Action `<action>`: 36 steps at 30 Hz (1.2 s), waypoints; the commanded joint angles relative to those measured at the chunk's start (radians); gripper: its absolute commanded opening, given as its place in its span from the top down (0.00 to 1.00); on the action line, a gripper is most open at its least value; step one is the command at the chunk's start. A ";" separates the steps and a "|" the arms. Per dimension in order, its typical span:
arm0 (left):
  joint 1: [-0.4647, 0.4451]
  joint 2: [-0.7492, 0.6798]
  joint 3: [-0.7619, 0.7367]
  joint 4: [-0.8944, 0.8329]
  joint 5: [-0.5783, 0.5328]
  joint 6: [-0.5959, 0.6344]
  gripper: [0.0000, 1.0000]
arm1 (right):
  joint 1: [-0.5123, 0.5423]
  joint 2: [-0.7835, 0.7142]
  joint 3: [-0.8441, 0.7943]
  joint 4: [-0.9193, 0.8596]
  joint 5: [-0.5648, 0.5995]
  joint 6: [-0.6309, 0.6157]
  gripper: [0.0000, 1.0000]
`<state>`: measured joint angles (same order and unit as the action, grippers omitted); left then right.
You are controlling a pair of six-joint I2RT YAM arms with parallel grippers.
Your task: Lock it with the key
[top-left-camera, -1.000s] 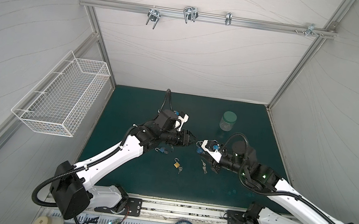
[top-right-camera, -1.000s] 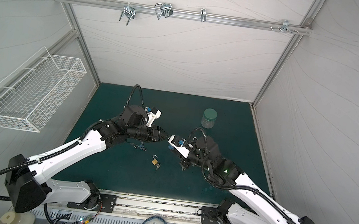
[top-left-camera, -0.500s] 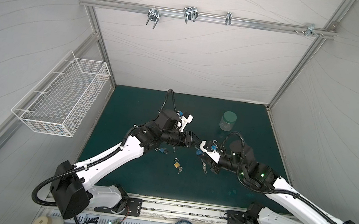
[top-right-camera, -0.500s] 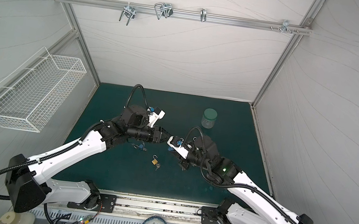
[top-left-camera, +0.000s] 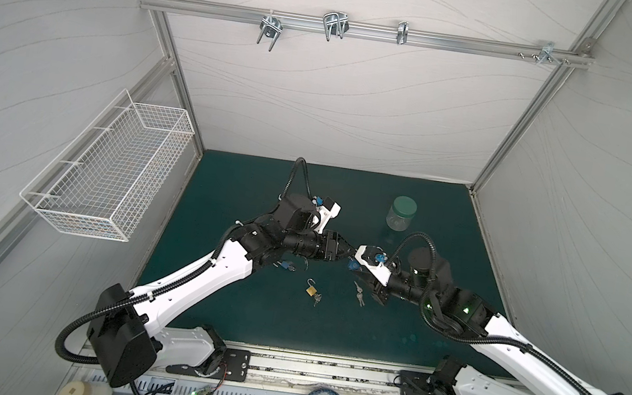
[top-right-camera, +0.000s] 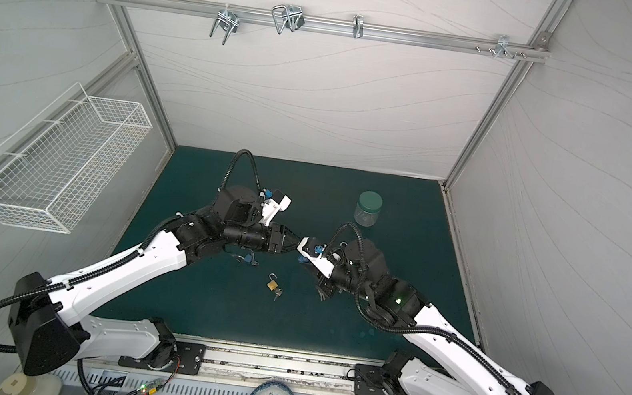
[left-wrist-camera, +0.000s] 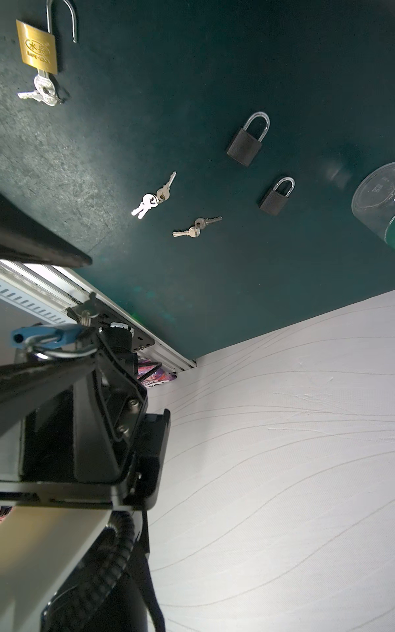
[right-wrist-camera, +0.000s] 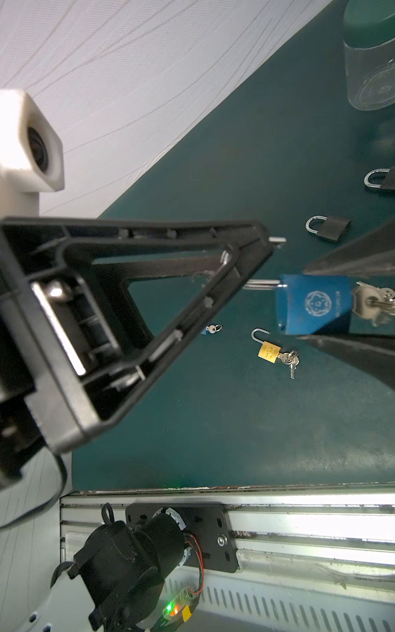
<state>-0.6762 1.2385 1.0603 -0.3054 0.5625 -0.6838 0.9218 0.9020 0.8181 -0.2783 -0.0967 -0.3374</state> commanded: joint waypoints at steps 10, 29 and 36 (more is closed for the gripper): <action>-0.001 -0.084 -0.003 0.015 -0.116 -0.016 0.56 | 0.006 -0.043 0.024 -0.009 -0.016 0.005 1.00; -0.013 -0.050 0.005 0.062 0.004 -0.004 0.59 | 0.008 -0.039 0.036 -0.015 -0.059 0.022 1.00; -0.016 -0.050 -0.015 0.058 0.050 0.007 0.60 | 0.009 -0.044 0.041 -0.024 -0.030 0.029 1.00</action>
<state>-0.6838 1.1912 1.0492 -0.2855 0.5713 -0.6979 0.9234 0.8680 0.8192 -0.3016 -0.1383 -0.3176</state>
